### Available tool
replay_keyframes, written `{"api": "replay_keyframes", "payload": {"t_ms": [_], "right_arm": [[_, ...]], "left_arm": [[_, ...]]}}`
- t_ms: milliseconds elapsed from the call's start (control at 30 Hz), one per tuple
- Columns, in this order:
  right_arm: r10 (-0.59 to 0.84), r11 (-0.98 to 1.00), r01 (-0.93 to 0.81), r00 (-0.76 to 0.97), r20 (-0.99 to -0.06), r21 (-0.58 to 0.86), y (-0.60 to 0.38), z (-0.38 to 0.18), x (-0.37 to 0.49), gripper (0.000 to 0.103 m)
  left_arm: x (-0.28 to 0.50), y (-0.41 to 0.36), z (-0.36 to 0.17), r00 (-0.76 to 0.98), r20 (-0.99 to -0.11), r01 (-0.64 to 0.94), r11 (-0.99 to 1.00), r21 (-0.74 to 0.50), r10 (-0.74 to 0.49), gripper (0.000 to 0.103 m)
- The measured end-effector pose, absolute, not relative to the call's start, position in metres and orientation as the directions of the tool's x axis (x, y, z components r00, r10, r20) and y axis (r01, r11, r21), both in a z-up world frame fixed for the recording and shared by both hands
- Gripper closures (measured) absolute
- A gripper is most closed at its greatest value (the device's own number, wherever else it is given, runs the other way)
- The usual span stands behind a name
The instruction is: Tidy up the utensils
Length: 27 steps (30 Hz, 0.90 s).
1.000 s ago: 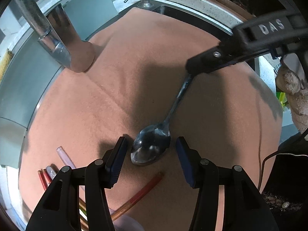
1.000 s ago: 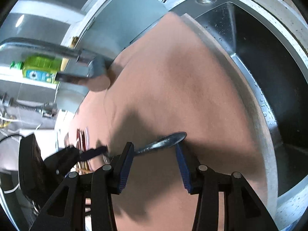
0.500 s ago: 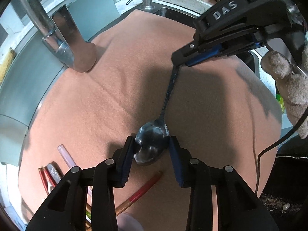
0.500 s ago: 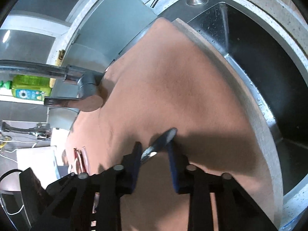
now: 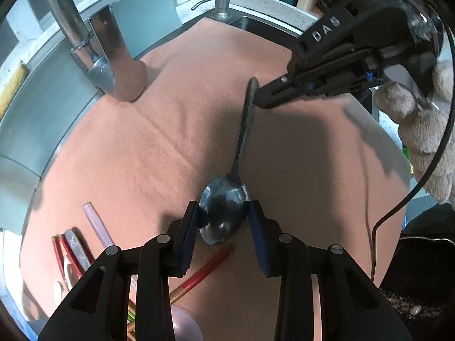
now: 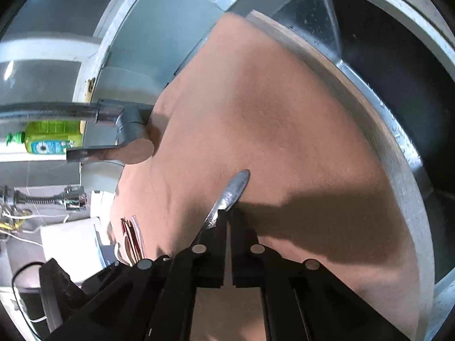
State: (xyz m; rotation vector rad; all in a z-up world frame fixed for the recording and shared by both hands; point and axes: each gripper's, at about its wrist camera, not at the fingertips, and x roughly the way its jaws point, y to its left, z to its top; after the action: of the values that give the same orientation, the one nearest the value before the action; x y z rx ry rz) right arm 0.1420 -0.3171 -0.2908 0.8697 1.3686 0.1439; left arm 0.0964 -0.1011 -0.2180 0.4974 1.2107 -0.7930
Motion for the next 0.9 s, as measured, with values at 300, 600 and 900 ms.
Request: {"api": "replay_keyframes", "payload": {"t_ms": [300, 600, 900], "right_arm": [[0.544, 0.735, 0.342, 0.217, -0.81, 0.585, -0.309, -0.281, 0.154, 0.084], [0.537, 0.743, 0.333, 0.222, -0.814, 0.581, -0.307, -0.28, 0.16, 0.083], [0.548, 0.727, 0.344, 0.23, -0.804, 0.594, -0.308, -0.28, 0.163, 0.082]], "left_arm": [[0.093, -0.096, -0.217, 0.155, -0.95, 0.77, 0.635, -0.057, -0.272, 0.071], [0.096, -0.085, -0.199, 0.227, -0.936, 0.746, 0.666, -0.012, -0.27, 0.071], [0.117, -0.068, -0.187, 0.218, -0.929, 0.712, 0.699, -0.059, -0.3, 0.07]]}}
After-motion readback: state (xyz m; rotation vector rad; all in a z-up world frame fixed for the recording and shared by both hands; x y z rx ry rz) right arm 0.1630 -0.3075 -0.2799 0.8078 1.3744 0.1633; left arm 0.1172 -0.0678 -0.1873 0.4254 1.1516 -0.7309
